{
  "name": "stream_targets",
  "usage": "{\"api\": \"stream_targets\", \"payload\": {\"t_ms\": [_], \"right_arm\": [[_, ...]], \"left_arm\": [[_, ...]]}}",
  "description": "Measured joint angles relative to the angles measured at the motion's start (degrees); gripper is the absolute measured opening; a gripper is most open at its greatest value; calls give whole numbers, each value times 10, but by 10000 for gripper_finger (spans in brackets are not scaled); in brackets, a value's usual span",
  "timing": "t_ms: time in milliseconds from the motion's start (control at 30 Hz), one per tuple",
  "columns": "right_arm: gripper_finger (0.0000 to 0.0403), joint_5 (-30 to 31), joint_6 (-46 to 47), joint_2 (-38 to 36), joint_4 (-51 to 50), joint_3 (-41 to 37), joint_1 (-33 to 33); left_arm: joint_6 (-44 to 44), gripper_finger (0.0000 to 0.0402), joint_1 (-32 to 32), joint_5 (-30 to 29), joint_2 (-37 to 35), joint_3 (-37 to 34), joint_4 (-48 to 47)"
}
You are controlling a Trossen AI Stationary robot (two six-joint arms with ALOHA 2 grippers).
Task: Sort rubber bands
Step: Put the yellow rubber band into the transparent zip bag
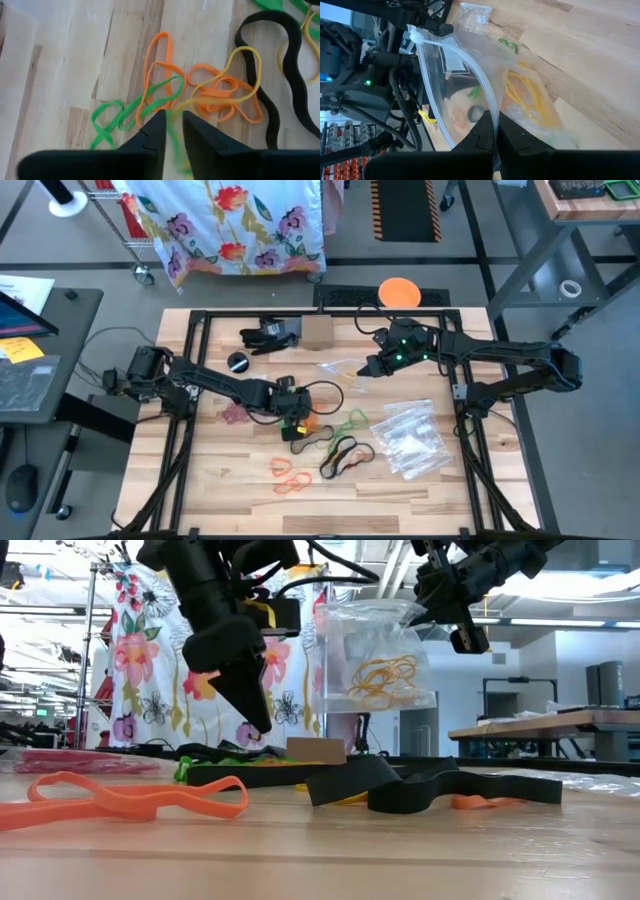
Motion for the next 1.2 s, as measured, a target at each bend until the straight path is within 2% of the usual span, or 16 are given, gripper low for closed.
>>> {"api": "stream_targets", "payload": {"t_ms": [167, 300, 533, 667, 900, 1200], "right_arm": [[0, 0, 0, 0, 0, 0, 0], [0, 0, 0, 0, 0, 0, 0], [0, 0, 0, 0, 0, 0, 0], [0, 0, 0, 0, -1, 0, 0], [0, 0, 0, 0, -2, 0, 0], [0, 0, 0, 0, -2, 0, 0]], "left_arm": [[5, 121, -3, 0, 0, 0, 3], [27, 144, -7, 0, 0, 0, 3], [93, 137, -5, 2, 30, 0, 53], [133, 128, 0, -6, 53, 0, 46], [115, 125, 9, -25, 57, 0, 41], [105, 125, 9, 4, 57, 0, 40]]}}
